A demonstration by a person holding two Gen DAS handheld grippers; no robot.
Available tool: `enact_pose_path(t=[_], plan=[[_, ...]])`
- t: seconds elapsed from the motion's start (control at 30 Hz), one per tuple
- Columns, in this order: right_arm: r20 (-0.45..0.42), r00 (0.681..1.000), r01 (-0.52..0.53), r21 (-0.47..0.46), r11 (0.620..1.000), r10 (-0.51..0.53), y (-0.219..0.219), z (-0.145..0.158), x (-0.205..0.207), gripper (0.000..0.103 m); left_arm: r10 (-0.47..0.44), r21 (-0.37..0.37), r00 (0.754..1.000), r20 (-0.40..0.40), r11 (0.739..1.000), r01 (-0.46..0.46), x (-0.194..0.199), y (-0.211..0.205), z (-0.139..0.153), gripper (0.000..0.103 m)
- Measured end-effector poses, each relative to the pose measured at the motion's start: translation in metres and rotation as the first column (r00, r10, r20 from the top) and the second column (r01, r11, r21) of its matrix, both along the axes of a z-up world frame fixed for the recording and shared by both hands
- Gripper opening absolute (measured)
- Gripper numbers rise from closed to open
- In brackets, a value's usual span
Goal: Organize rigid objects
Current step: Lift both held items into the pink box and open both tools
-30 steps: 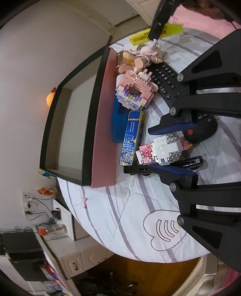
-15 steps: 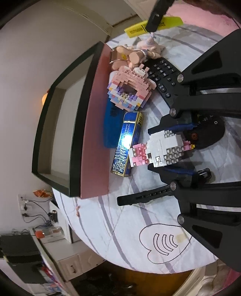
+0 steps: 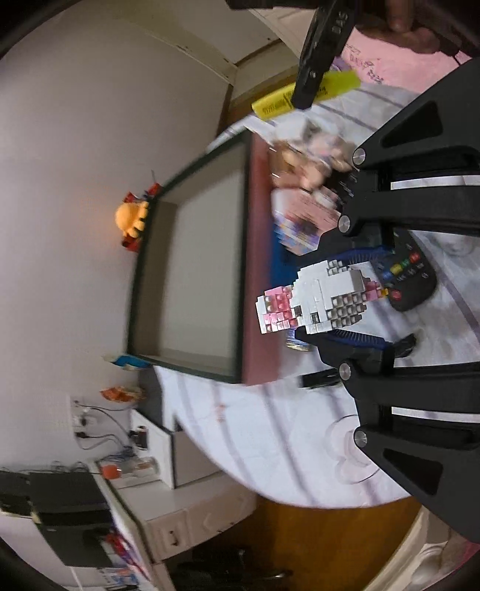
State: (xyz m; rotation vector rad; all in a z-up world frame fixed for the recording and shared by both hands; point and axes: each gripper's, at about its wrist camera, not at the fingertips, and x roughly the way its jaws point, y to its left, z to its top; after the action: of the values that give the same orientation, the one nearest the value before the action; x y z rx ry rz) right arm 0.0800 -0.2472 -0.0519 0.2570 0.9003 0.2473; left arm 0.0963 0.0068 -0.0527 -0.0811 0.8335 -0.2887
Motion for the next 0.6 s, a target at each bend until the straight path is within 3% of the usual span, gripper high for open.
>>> enact_pose_path(t=[0.3, 0.6], plan=[[0.082, 0.996, -0.043, -0.043, 0.998, 0.046, 0.017, 0.042, 0.059, 0.014, -0.03, 0.002, 0.997, 0.078, 1.0, 0.03, 0.052, -0.006, 0.044, 0.031], [-0.019, 0.999, -0.049, -0.069, 0.996, 0.048, 0.022, 0.011, 0.135, 0.014, -0.052, 0.001, 0.999, -0.015, 0.999, 0.052, 0.142, -0.033, 0.007, 0.031]])
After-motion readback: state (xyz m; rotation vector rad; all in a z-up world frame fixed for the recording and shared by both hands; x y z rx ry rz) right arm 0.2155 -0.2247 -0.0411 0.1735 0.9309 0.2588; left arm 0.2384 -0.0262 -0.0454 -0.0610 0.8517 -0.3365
